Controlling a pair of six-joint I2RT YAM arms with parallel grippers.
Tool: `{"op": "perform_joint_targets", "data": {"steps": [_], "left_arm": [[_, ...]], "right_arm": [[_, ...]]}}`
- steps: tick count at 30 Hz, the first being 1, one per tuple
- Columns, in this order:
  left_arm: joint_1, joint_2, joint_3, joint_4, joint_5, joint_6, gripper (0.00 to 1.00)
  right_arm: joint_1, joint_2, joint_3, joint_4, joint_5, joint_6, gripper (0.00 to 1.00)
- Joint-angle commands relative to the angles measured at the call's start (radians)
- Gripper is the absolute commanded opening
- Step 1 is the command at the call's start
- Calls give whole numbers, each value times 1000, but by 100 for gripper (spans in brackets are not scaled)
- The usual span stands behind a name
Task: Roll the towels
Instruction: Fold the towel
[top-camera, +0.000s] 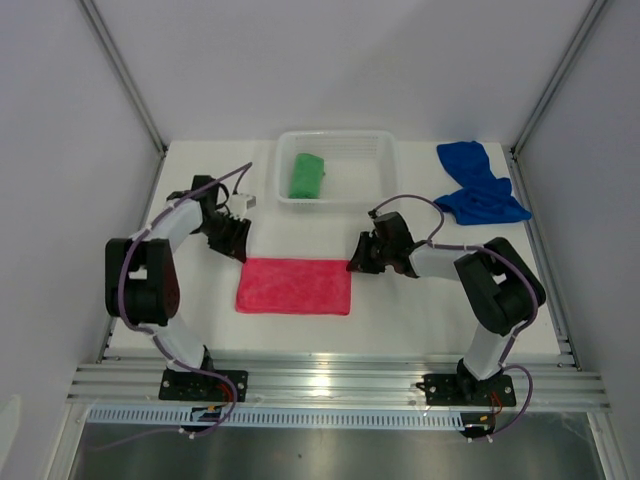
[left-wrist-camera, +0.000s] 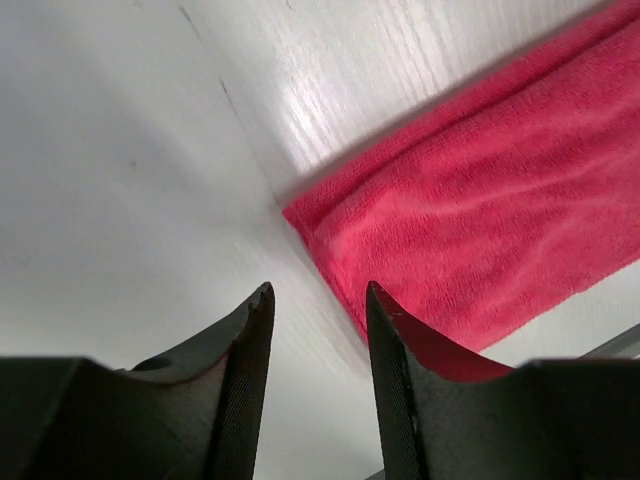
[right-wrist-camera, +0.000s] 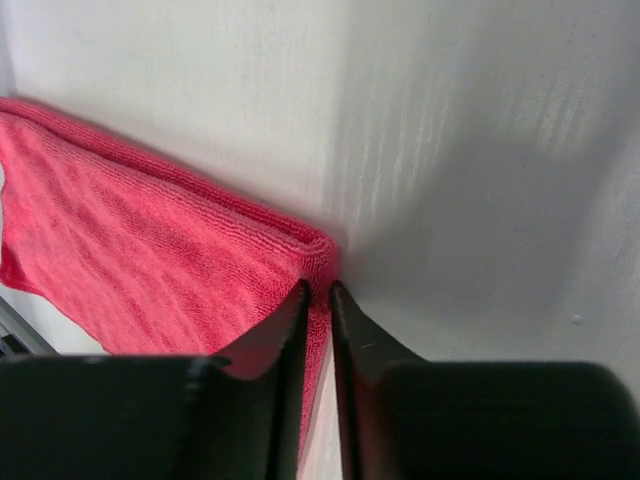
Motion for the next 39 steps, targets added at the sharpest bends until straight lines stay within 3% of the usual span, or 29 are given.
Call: {"op": "perform_joint_targets", "data": {"steps": [1,6,10,20,22,26,29,36,39], "left_arm": [[-6,-208,-31,-35,-45,31,45],[-32,-364,-181,-91,-23,63,45],[-97,-375,-331,-44,-75,69,45],[-105,-272,-334,2,-74,11,38],[-105,-269,-345,4,-71,12,34],[-105,-266,-359,-4,-65,26,10],[-105,-292,-373,-24,-63,44,1],[-105,-267,-385,-29,-112,60,1],[-105,-250,-390,-21,-135,64,8]], "right_arm": [[19,-54,38,-47,21,-20,21],[27,-108,18,-98,58,-22,33],[22,-111,-20,-69,58,-12,34],[21,-62,-5,-26,42,0,35],[18,-62,-6,-23,41,-2,36],[7,-64,-5,10,16,1,36],[7,-65,4,25,-4,1,37],[7,27,52,11,-22,14,38],[4,57,60,14,-19,18,36]]}}
